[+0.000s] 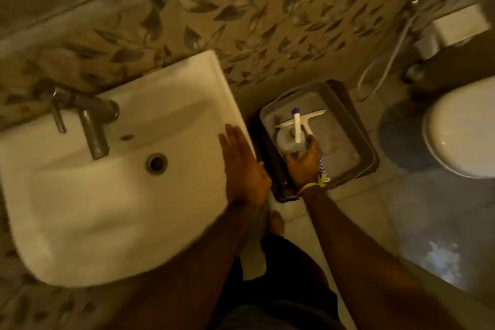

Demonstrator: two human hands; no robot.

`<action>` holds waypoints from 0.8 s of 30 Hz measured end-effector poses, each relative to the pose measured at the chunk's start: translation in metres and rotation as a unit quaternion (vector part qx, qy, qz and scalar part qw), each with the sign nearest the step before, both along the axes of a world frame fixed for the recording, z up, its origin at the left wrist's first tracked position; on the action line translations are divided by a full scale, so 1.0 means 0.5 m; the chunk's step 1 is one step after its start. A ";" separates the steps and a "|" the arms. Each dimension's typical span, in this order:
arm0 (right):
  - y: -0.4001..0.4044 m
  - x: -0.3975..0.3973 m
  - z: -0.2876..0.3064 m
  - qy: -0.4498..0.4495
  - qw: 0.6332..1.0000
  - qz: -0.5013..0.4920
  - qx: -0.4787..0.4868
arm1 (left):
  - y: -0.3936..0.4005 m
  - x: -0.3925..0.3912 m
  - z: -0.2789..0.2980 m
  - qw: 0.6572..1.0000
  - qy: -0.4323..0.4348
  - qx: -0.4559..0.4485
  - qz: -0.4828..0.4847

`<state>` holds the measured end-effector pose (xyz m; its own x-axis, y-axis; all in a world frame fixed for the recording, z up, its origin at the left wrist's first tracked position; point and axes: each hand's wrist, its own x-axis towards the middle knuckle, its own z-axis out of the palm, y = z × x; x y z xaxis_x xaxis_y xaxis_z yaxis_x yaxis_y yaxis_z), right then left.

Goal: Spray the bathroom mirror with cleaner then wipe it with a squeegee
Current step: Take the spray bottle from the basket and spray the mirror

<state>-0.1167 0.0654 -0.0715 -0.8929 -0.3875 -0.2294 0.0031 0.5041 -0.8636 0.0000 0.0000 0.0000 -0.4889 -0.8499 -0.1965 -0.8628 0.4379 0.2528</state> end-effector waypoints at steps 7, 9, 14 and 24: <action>-0.057 -0.023 -0.093 -0.079 0.997 -0.012 0.021 | -0.004 0.000 0.005 0.994 0.083 0.071 0.016; -0.075 -0.035 -0.110 -0.074 0.997 -0.030 -0.002 | -0.003 0.001 0.009 0.992 0.104 0.076 0.011; -0.097 -0.069 -0.132 -0.020 0.998 -0.061 -0.024 | 0.000 -0.001 0.004 0.990 0.120 0.072 0.013; -0.029 -0.038 0.115 0.097 0.985 -0.062 -0.130 | -0.001 0.000 0.019 0.998 0.039 0.037 -0.022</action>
